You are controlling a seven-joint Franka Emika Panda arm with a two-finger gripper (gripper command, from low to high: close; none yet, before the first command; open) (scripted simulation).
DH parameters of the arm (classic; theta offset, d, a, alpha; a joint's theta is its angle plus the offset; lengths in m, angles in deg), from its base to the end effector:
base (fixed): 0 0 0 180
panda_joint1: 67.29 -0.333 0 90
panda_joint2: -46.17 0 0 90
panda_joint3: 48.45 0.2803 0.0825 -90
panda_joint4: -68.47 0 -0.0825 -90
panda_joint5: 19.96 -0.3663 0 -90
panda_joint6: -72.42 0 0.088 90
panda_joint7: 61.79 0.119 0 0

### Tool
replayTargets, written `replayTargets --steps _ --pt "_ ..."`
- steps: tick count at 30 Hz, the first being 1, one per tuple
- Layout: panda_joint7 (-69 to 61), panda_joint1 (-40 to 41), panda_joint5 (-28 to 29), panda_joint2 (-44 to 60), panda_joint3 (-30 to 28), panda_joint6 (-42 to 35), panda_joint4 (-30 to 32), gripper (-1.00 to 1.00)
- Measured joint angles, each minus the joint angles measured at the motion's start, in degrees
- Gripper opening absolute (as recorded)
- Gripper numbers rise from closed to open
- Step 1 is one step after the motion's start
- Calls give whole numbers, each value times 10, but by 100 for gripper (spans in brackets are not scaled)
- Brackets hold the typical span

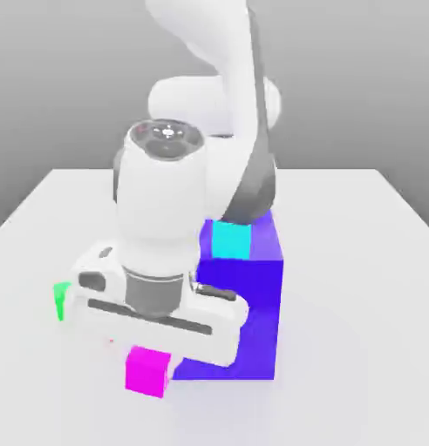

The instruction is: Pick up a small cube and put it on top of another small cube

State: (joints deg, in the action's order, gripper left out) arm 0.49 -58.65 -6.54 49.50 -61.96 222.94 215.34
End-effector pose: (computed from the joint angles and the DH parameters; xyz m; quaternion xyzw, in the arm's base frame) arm 0.4092 -0.1636 0.2131 0.8036 -0.5917 0.0249 0.0597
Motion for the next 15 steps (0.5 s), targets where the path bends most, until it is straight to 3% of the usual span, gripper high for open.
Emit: replayTargets --steps 3,7,11,15 --pt "42 108 13 -70 -54 9 75 -100" --pt "80 191 8 -156 -115 23 175 -100" --pt "60 186 -35 -122 -141 76 193 -100" --pt "-1 161 -124 -49 -141 143 192 -100"
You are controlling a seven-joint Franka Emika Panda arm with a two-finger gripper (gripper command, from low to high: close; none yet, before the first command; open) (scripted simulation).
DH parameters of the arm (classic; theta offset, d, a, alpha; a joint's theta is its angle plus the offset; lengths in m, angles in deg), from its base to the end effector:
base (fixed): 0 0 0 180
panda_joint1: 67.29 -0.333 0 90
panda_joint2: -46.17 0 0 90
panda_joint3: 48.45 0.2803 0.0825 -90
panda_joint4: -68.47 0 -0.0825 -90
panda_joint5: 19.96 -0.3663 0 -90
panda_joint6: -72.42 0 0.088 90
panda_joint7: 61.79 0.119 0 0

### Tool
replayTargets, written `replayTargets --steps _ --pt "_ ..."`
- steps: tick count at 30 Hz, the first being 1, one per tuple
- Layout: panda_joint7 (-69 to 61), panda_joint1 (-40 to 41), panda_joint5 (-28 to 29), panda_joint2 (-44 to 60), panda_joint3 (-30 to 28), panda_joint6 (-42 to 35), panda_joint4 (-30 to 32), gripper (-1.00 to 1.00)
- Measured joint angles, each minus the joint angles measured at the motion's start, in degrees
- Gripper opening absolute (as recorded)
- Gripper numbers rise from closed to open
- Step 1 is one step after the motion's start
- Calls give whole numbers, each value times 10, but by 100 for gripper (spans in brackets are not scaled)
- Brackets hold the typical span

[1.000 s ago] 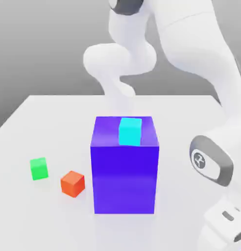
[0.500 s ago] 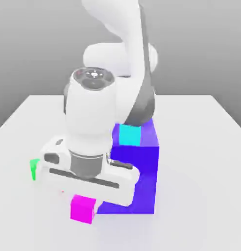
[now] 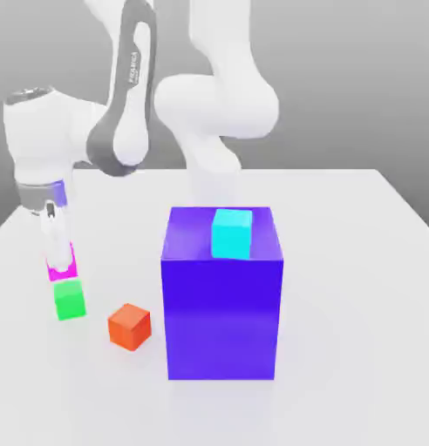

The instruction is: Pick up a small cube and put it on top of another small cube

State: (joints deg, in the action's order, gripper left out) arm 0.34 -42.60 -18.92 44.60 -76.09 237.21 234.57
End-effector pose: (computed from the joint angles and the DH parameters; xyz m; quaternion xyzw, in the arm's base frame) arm 0.2103 -0.2672 0.1648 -0.5487 0.8360 -0.0004 0.0040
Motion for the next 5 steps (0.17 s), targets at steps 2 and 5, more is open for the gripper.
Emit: replayTargets --steps 2,5 --pt "-43 6 -62 36 23 31 -1 100" --pt "-43 6 -62 36 23 31 -1 100"
